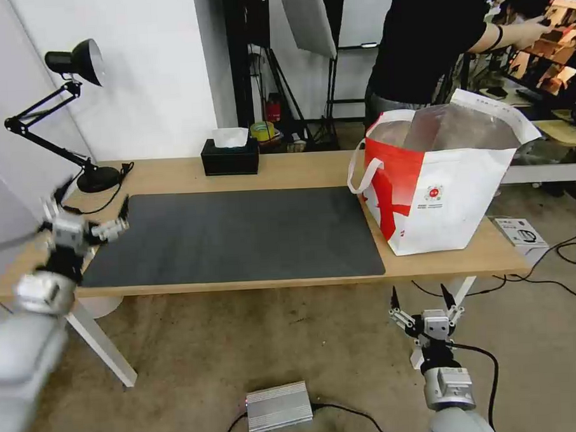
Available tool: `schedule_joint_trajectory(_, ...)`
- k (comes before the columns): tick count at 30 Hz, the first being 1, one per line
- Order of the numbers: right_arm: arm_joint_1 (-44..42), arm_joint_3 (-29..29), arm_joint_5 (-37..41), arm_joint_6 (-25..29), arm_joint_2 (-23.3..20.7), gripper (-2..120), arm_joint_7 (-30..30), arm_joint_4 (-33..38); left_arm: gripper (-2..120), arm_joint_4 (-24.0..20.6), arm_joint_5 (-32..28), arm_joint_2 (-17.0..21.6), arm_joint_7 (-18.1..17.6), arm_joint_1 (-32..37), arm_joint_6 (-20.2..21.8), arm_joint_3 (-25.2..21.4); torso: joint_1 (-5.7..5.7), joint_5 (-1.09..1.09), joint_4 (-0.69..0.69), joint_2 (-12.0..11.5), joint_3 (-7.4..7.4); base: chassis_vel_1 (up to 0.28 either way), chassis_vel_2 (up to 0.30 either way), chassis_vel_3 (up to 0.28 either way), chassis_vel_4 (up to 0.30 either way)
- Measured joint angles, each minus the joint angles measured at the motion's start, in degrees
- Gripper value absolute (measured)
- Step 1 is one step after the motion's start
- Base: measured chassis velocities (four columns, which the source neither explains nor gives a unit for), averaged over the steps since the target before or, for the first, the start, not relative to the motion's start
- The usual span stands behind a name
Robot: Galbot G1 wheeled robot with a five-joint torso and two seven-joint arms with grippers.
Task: Pick up the trash from the table and place it into the takeout bag.
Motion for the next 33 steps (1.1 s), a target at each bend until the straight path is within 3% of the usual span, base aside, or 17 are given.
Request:
schedule_joint_trajectory(3, 0.0, -0.1, 0.1, 0.1, 0.0, 100, 0.0, -0.1, 100, -1.6, 1.3, -5.1, -0.3, 4.3, -1.2, -0.1, -0.01, -0.01, 0.02, 0.0, 0.00, 0.000, 0.000, 0.000, 0.000)
schedule_joint_trajectory(13, 0.1, 0.0, 1.2, 1.0, -0.2, 100, -0.2, 0.1, 100, -4.6, 5.3, -12.8, -1.6, 10.1, -3.4, 2.3, 0.00, 0.00, 0.00, 0.0, 0.01, 0.000, 0.000, 0.000, 0.000)
schedule_joint_trajectory(22, 0.0, 0.5, 1.1, 1.6, -0.3, 100, -0.2, 0.1, 100, -5.2, 8.5, -17.5, -3.2, 14.2, -5.6, 5.8, 0.00, -0.01, 0.00, 0.0, 0.01, 0.000, 0.000, 0.000, 0.000)
schedule_joint_trajectory(33, -0.3, 0.5, 0.9, 1.7, 0.0, 100, -0.2, 0.0, 100, -4.6, 10.6, -19.9, -4.2, 17.2, -8.1, 7.5, 0.00, -0.01, 0.00, 0.0, 0.00, 0.000, 0.000, 0.000, 0.000)
